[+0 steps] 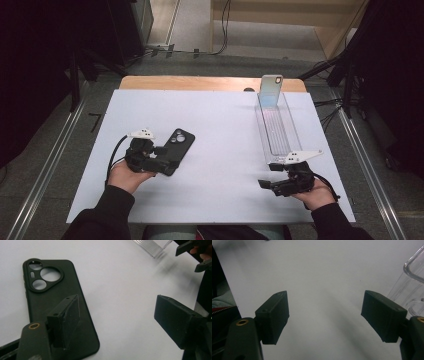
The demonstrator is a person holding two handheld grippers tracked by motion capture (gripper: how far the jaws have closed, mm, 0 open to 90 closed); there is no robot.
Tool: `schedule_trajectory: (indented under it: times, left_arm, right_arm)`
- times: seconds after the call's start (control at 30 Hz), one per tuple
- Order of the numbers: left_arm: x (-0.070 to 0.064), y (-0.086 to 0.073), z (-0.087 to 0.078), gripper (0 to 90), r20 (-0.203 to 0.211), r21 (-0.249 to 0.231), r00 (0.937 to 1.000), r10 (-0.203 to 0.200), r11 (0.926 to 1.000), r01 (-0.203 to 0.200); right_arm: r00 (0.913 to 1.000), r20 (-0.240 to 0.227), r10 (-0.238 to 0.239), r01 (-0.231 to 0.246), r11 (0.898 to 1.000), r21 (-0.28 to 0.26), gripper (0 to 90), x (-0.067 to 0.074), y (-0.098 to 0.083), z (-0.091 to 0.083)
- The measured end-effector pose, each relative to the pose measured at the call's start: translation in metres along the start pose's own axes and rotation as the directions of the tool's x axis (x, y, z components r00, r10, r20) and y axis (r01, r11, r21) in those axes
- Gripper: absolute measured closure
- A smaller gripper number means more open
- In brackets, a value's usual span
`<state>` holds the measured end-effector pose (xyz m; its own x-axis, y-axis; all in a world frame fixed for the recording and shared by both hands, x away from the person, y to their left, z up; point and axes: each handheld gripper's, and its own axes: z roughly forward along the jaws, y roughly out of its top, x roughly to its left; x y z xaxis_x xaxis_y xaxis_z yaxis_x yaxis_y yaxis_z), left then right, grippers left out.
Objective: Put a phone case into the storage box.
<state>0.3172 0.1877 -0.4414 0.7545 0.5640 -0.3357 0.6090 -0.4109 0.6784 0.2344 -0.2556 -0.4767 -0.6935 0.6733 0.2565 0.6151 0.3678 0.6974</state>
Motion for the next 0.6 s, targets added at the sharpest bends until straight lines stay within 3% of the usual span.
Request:
schedule_trajectory:
  times: [0.07, 0.13, 0.2, 0.3, 0.47, 0.6]
  left_arm:
    - [0.002, 0.003, 0.002, 16.2, -0.014, 0.001, 0.9999, -0.006, 1.0000, 0.006]
    - [0.003, 0.006, 0.005, 8.1, -0.016, 0.001, 0.9994, -0.030, 0.9995, 0.030]
    - [0.005, 0.008, 0.009, 0.0, -0.040, 0.017, 0.9989, -0.026, 0.9995, 0.026]
    - [0.008, 0.010, 0.014, 0.0, -0.028, 0.034, 0.9993, -0.027, 0.9990, 0.028]
    - [0.011, 0.014, 0.022, 0.0, -0.076, 0.040, 0.9969, -0.020, 0.9989, 0.023]
    - [0.014, 0.017, 0.030, 0.0, -0.117, 0.019, 0.9917, -0.055, 0.9982, 0.058]
  right_arm:
    - [1.0000, 0.000, 0.000, 0.000, 1.000, 0.002, 20.4, -0.001, 0.000, 0.000]
    - [1.0000, 0.000, 0.001, -0.001, 1.000, 0.002, 20.4, -0.001, 0.000, 0.000]
    - [1.0000, 0.001, 0.002, -0.002, 1.000, 0.002, 20.4, -0.001, 0.000, 0.000]
    - [1.0000, 0.000, 0.001, -0.001, 1.000, 0.002, 20.4, 0.000, 0.000, 0.000]
    - [1.0000, 0.000, 0.001, -0.001, 1.000, 0.002, 20.4, -0.001, 0.000, 0.000]
    - [1.0000, 0.000, 0.000, 0.000, 1.000, 0.002, 20.4, -0.001, 0.000, 0.000]
